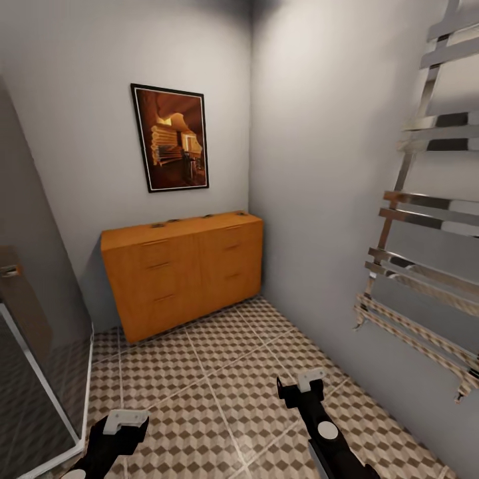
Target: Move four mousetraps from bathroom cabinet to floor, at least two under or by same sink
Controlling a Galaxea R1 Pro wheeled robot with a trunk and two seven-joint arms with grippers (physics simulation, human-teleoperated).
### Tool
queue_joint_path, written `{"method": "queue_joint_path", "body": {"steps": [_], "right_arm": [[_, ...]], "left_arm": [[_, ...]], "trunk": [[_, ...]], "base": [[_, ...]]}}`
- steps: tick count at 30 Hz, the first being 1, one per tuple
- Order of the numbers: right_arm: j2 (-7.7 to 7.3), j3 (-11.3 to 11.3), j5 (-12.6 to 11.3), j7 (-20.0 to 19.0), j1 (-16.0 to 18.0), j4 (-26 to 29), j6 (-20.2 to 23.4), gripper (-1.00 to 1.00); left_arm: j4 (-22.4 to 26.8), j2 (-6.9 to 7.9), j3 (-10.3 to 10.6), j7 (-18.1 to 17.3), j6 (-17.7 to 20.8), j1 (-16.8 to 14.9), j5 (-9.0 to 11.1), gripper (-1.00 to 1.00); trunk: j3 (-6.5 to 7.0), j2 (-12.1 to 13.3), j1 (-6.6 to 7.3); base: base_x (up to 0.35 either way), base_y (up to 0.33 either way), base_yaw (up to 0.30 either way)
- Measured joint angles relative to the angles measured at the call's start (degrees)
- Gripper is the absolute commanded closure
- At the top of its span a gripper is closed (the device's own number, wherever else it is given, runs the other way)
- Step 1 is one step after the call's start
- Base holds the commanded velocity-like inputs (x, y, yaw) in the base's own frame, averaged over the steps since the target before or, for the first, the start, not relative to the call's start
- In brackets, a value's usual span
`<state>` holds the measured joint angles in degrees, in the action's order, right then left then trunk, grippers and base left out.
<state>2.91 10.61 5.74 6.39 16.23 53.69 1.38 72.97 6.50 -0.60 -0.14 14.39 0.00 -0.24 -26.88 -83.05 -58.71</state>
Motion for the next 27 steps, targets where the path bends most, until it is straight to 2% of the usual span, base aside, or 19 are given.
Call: {"method": "queue_joint_path", "body": {"steps": [17, 27], "right_arm": [[0.00, 0.0, 0.0, 0.0, 0.0, 0.0, 0.0, -1.00], [0.00, 0.0, 0.0, 0.0, 0.0, 0.0, -0.1, -1.00]], "left_arm": [[0.0, 0.00, 0.0, 0.0, 0.0, 0.0, 0.0, -1.00], [0.0, 0.00, 0.0, 0.1, 0.0, 0.0, 0.0, -1.00]], "trunk": [[0.00, 0.0, -0.02], [0.00, 0.0, -0.02]], "base": [[0.009, 0.000, 0.258], [0.000, -0.020, 0.063]]}}
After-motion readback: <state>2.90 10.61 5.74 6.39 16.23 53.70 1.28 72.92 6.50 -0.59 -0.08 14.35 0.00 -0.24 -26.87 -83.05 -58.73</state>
